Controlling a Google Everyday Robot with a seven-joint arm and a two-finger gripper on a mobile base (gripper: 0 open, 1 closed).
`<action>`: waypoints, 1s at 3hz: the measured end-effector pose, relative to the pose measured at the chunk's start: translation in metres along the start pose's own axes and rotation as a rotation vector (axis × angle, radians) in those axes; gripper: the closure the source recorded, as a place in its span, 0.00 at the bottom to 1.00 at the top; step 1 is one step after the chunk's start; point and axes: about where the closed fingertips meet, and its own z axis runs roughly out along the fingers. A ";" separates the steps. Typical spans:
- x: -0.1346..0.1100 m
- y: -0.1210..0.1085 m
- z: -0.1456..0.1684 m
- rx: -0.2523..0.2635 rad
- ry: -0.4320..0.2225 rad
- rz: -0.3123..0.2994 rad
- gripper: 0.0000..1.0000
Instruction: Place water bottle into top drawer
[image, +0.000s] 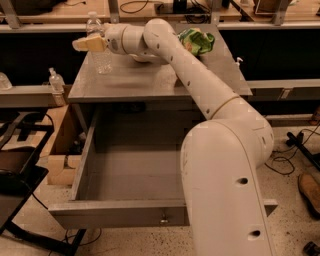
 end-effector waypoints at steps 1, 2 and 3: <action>0.000 0.003 0.003 -0.005 0.000 0.001 0.41; 0.001 0.005 0.006 -0.010 0.001 0.002 0.65; 0.002 0.008 0.008 -0.014 0.001 0.003 0.88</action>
Offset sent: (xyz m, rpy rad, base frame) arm -0.0010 0.0037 -0.0007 0.0001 0.0008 0.0049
